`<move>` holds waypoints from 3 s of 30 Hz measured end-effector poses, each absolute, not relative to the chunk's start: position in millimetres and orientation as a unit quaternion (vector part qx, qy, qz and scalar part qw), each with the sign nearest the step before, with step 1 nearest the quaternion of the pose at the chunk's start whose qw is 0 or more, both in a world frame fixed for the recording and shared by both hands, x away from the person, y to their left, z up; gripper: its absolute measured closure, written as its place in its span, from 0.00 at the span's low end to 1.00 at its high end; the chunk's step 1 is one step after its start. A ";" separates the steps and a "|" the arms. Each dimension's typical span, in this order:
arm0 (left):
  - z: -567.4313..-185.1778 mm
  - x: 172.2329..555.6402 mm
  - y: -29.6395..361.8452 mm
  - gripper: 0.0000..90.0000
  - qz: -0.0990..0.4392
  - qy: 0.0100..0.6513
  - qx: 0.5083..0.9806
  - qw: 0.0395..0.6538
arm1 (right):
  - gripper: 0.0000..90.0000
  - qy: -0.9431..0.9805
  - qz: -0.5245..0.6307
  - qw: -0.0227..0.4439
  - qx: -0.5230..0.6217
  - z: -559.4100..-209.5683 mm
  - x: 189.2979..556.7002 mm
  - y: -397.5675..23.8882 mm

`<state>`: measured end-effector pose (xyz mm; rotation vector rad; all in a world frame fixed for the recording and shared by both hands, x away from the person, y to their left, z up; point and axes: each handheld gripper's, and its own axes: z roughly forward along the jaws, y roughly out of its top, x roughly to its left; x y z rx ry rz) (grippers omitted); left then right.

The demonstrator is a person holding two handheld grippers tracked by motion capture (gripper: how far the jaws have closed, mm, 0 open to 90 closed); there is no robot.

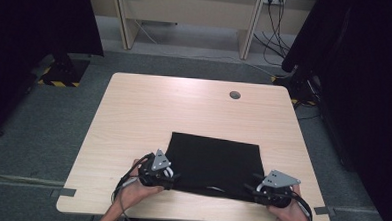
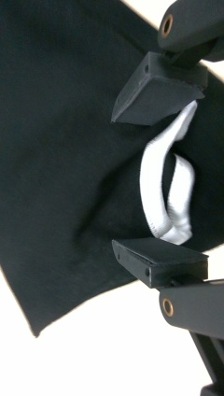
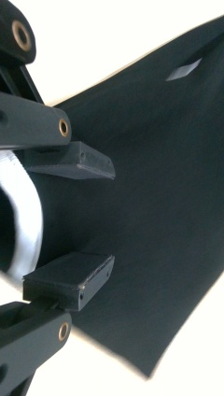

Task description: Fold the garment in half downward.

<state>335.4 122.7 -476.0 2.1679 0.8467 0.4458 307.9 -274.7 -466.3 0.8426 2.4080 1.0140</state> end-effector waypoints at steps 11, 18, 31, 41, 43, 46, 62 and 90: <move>-466.5 328.8 123.0 0.28 0.185 0.320 0.840 0.398 | 0.53 0.848 0.362 0.210 0.325 -467.3 302.8 -286.8; -457.2 334.2 110.9 0.21 0.182 0.324 0.830 0.415 | 0.44 0.834 0.380 0.210 0.341 -452.9 328.3 -282.3; -470.2 342.3 102.2 0.18 0.153 0.328 0.845 0.395 | 0.36 0.829 0.374 0.172 0.379 -476.1 365.1 -273.8; -466.2 332.1 105.9 0.16 0.148 0.325 0.842 0.404 | 0.34 0.828 0.378 0.169 0.378 -469.0 361.8 -275.8; -461.5 328.9 107.2 0.16 0.150 0.322 0.841 0.408 | 0.33 0.823 0.391 0.167 0.376 -462.8 356.8 -275.1; -458.9 327.2 111.4 0.15 0.150 0.326 0.837 0.412 | 0.31 0.824 0.396 0.167 0.368 -457.3 348.7 -271.6; -470.4 318.1 120.4 0.07 0.131 0.340 0.839 0.404 | 0.26 0.843 0.362 0.149 0.368 -471.1 332.3 -265.4; -484.7 308.7 137.9 0.02 0.113 0.344 0.846 0.391 | 0.27 0.862 0.375 0.139 0.312 -476.8 354.5 -313.8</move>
